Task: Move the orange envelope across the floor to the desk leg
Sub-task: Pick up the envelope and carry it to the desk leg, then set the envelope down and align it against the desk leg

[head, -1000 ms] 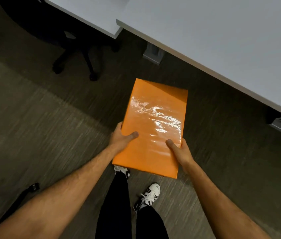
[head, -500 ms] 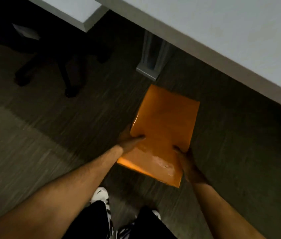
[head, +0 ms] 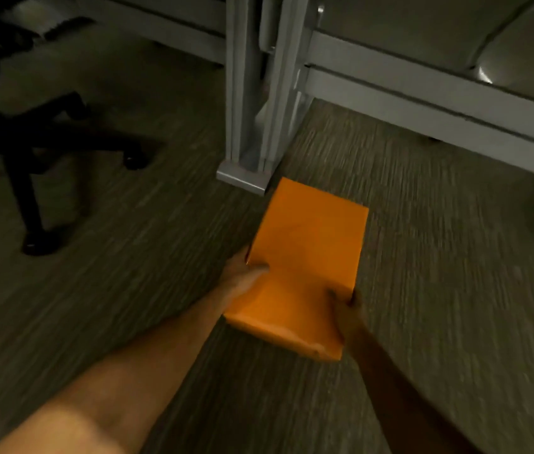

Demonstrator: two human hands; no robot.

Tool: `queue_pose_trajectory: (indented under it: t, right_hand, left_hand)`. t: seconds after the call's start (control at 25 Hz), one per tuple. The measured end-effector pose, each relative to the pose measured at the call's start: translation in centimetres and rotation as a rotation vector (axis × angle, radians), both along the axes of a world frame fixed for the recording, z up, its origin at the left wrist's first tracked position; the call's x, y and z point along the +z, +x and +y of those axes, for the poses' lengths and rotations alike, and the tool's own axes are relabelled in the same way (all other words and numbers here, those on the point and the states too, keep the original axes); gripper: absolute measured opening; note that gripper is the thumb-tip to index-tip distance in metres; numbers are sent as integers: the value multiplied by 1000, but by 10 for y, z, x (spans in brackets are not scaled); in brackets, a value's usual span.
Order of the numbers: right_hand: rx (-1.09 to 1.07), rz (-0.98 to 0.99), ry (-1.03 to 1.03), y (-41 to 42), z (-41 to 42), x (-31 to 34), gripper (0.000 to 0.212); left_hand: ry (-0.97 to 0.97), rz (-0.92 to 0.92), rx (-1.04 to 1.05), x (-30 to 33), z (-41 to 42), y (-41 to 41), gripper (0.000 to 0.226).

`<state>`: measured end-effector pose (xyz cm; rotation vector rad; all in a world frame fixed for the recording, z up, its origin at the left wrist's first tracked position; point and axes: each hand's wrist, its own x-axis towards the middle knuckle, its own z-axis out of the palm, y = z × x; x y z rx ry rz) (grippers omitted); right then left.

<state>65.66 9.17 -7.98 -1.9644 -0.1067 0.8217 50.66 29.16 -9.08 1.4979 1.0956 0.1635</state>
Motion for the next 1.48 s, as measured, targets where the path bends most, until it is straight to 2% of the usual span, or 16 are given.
queue_pose_trajectory:
  t: [0.12, 0.2, 0.32, 0.36, 0.44, 0.56, 0.68, 1.16, 1.44, 1.48]
  right_hand:
    - [63, -48, 28, -5, -9, -23, 73]
    - [217, -218, -83, -17, -21, -32, 85]
    - [581, -594, -300, -41, -35, -41, 91]
    - [701, -688, -358, -47, -36, -47, 93]
    - [805, -719, -435, -52, -31, -54, 102]
    - [849, -737, -511, -44, -24, -62, 122]
    - [867, -746, -534, -32, -18, -64, 131]
    - [846, -856, -503, 43, 47, -67, 125]
    - [770, -914, -470, 70, 64, -57, 124]
    - [738, -896, -475, 89, 73, -77, 123]
  left_hand:
    - [206, 118, -97, -22, -6, -2, 78]
    - [420, 201, -222, -26, -16, -12, 81]
    - [825, 279, -681, -35, -30, -29, 84]
    - [889, 281, -793, -40, -33, -32, 87]
    - [924, 294, -861, -47, -33, -35, 95]
    - [958, 296, -837, -56, -32, -33, 105]
    - [996, 264, -801, -63, -29, -28, 111]
    - [1055, 221, -730, -76, 38, 51, 108]
    - [1054, 217, -732, -62, 58, 82, 109]
    - [1054, 226, -757, -78, 71, 103, 109]
